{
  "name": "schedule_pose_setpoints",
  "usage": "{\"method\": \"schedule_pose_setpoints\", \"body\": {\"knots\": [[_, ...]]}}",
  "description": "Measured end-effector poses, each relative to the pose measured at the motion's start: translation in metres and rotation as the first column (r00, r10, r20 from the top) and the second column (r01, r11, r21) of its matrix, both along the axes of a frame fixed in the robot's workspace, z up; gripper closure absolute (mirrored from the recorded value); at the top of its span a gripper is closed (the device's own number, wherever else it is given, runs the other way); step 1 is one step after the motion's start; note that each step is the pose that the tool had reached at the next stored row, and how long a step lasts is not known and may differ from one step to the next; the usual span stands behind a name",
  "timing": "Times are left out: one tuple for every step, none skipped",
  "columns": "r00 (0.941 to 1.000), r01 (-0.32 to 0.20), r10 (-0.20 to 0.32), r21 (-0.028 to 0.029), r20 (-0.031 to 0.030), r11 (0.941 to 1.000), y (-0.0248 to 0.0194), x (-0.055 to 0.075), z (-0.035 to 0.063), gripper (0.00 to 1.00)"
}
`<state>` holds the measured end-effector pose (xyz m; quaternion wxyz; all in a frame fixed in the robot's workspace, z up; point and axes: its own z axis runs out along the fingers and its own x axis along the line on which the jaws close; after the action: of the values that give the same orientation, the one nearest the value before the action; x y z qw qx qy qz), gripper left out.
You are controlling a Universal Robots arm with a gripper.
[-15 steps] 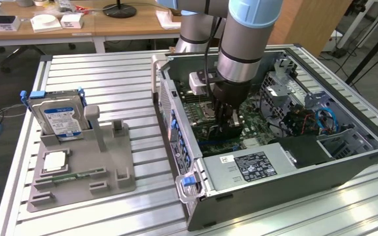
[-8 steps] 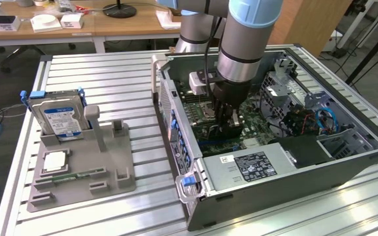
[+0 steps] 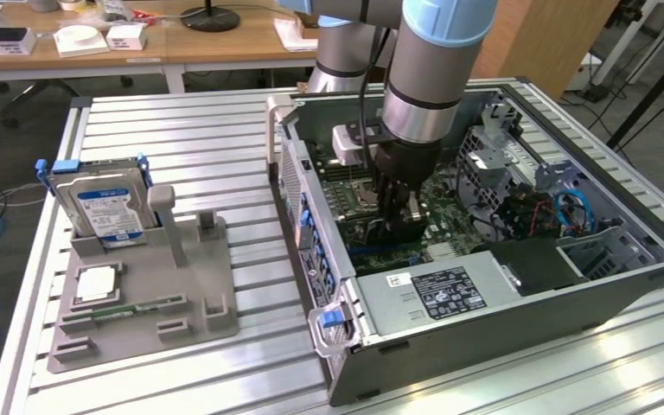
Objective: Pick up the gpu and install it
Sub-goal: 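Insert the gpu into the slot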
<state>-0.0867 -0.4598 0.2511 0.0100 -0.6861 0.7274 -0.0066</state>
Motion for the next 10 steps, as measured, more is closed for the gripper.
{"method": "schedule_pose_setpoints", "body": {"knots": [[1.0, -0.002, 0.002, 0.0, 0.0, 1.0, 0.0, 0.0, 0.0, 0.74], [1.0, -0.004, 0.004, -0.0001, 0.0, 1.0, 0.0, 0.0, 0.0, 0.74], [1.0, -0.007, 0.007, -0.0001, -0.0001, 1.0, 0.0, 0.0, 0.0, 0.74], [0.9999, -0.011, 0.011, -0.0002, 0.0, 0.9999, 0.0, 0.0, 0.0, 0.74], [0.9999, -0.011, 0.011, -0.0001, 0.0, 0.9999, 0.0, 0.0, 0.0, 0.74], [0.9999, -0.011, 0.011, -0.0001, 0.0, 0.9999, 0.0, 0.0, -0.0002, 0.74], [0.9999, -0.011, 0.011, 0.0, 0.0002, 0.9999, 0.0, 0.0, -0.0007, 0.74], [0.9999, -0.011, 0.011, -0.0001, 0.0003, 0.9999, 0.0, 0.0, -0.0011, 0.74], [0.9999, -0.011, 0.011, -0.0002, 0.0005, 0.9999, 0.0, 0.0, -0.0016, 0.74], [0.9999, -0.011, 0.011, -0.0002, 0.0005, 0.9999, 0.0, 0.0, -0.002, 0.74]]}}
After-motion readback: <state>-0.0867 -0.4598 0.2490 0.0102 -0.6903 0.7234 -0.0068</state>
